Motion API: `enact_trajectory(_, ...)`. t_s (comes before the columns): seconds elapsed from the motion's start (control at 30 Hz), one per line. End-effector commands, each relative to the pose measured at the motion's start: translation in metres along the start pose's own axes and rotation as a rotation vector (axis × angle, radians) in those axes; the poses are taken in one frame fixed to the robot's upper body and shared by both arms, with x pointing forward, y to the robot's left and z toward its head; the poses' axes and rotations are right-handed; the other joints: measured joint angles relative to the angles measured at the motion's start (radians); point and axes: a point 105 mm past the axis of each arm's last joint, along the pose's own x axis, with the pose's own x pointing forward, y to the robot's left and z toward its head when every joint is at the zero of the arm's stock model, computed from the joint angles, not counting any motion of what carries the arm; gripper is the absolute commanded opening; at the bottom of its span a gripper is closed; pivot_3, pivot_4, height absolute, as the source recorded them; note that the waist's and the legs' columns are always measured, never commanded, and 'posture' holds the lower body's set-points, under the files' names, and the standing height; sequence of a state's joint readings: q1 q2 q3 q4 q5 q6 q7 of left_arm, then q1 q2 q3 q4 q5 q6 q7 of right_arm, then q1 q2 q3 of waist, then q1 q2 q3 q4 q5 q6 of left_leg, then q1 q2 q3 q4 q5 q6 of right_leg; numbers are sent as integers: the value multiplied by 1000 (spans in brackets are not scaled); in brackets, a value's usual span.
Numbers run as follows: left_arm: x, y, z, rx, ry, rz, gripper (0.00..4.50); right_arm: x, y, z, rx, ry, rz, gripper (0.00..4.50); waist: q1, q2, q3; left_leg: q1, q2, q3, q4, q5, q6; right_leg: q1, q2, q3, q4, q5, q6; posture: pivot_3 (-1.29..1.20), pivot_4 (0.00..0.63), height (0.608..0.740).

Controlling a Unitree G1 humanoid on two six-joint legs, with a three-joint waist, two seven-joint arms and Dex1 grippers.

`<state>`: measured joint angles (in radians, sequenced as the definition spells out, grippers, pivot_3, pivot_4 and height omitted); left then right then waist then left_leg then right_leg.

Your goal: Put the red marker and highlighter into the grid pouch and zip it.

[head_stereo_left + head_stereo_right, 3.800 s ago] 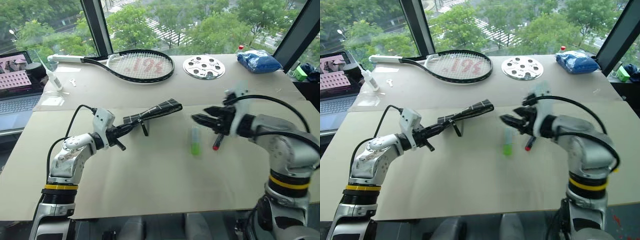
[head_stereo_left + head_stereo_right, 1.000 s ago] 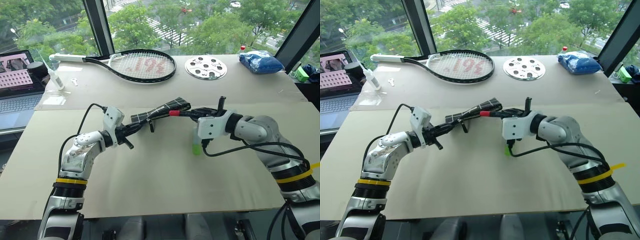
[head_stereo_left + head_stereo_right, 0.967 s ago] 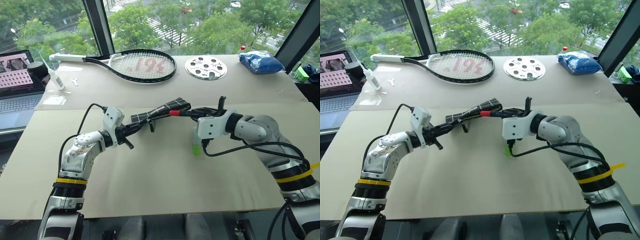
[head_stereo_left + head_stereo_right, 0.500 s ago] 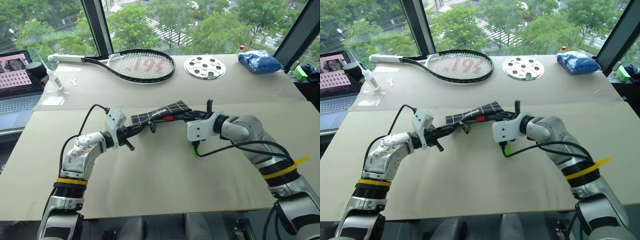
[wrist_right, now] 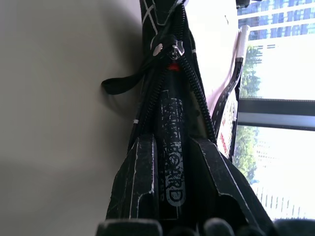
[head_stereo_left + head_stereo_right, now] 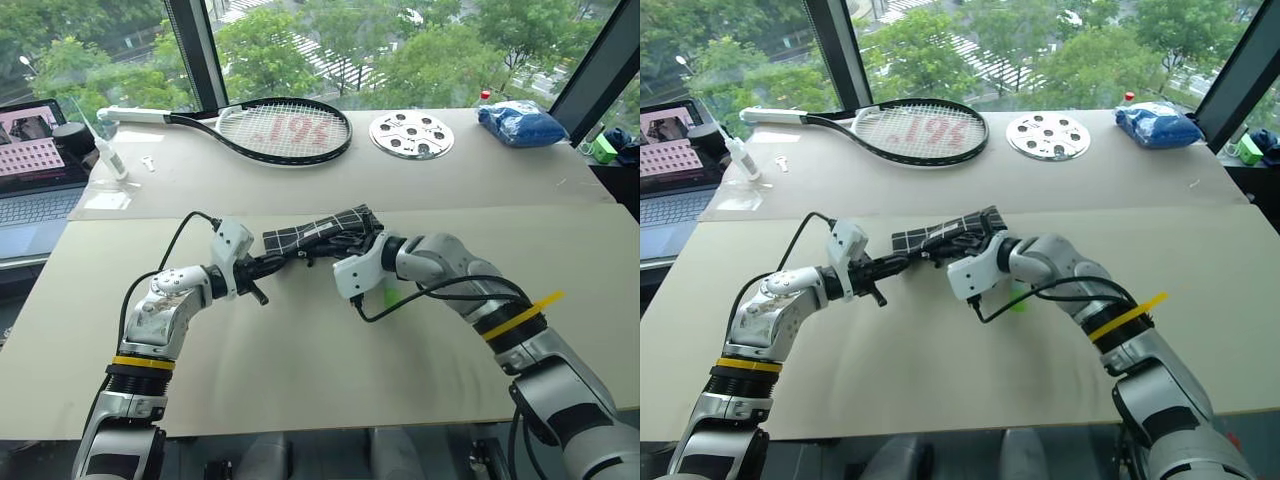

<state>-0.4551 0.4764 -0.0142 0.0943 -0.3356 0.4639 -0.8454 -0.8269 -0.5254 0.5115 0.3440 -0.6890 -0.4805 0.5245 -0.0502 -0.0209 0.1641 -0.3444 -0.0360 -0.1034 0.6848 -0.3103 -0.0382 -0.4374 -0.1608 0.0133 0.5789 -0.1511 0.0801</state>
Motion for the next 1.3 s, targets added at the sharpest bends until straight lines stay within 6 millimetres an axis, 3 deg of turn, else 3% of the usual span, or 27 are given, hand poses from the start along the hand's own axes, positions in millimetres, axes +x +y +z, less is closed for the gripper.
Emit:
enact_trajectory(0.03,-1,-8,24,38,-84,-40,0,3,-7,3,-7,-51,-11,1784,-3,0,0,0,0,0,0,0,0,0,0,0,0,0,0,0,150,740)
enact_trajectory(0.23,-4,-8,24,28,-90,-30,0,-10,-23,-22,83,15,-63,3824,-10,0,0,0,0,0,0,0,0,0,0,0,0,0,0,0,150,740)
enact_trajectory(0.43,-5,-6,24,16,-96,-12,0,-53,-49,-46,274,63,-166,3824,-12,0,0,-1,0,0,0,0,0,0,0,0,0,0,0,0,150,740)
enact_trajectory(0.57,-7,0,25,-4,-102,22,0,-92,-58,-51,573,66,-252,3824,-8,0,0,-1,0,0,0,0,0,0,0,0,0,0,0,0,150,740)
enact_trajectory(0.67,-7,2,24,-7,-98,31,0,-113,-43,-49,877,95,-274,3824,-3,0,0,-1,0,0,0,-1,1,0,0,0,0,0,0,0,150,740)
enact_trajectory(0.7,-7,2,23,-6,-95,33,0,-117,-28,-47,993,134,-271,3824,1,0,0,-2,0,0,0,-1,1,0,0,0,0,0,0,0,150,740)
enact_trajectory(0.87,-8,5,21,-6,-85,39,0,-119,20,-24,1425,313,-251,3824,8,0,0,-1,0,0,1,-5,8,-1,0,1,2,0,0,0,150,740)
enact_trajectory(1.03,-5,4,21,-2,-82,29,0,-110,46,-13,1520,462,-226,3824,12,0,0,-1,0,-1,2,-5,8,-1,0,1,3,1,-1,0,150,740)
enact_trajectory(1.3,-3,2,20,-6,-88,29,0,-92,77,-20,1634,629,-228,3824,12,0,0,-1,0,-1,2,-4,7,0,0,1,3,1,-1,0,150,740)
